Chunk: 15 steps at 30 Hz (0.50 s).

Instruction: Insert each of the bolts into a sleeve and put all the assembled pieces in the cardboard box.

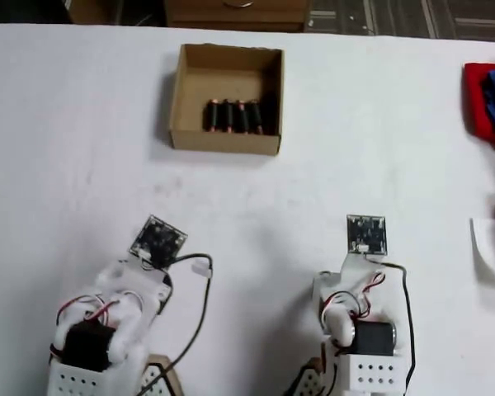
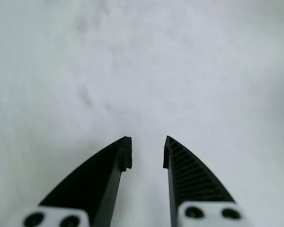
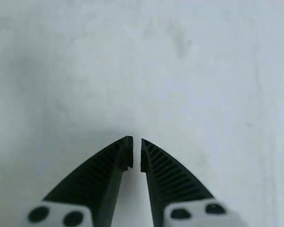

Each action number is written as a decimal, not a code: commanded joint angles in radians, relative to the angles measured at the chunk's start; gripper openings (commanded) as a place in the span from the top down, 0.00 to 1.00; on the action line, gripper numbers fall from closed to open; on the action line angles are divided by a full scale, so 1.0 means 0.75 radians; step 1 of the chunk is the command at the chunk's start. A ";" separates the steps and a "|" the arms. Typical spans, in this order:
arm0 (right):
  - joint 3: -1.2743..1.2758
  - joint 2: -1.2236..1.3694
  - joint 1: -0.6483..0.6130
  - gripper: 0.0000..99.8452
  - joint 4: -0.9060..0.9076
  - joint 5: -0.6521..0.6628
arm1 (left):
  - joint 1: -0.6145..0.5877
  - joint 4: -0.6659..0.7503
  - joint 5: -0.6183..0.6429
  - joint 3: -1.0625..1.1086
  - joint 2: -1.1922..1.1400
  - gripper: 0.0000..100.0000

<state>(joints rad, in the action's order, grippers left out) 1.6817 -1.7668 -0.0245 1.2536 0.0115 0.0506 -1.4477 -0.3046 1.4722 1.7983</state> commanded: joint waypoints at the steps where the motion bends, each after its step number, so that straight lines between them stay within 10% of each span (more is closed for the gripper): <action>1: 0.014 -0.024 -0.003 0.98 0.007 0.006 | 0.016 -0.002 -0.018 -0.042 0.037 0.86; 15: 0.014 -0.024 -0.003 0.98 0.007 0.006 | 0.006 0.004 -0.018 -0.038 0.037 0.87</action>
<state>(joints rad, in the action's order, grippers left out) 1.6817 -1.7668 -0.0245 1.2536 0.0115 0.0506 -1.4477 -0.3076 1.4722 1.7983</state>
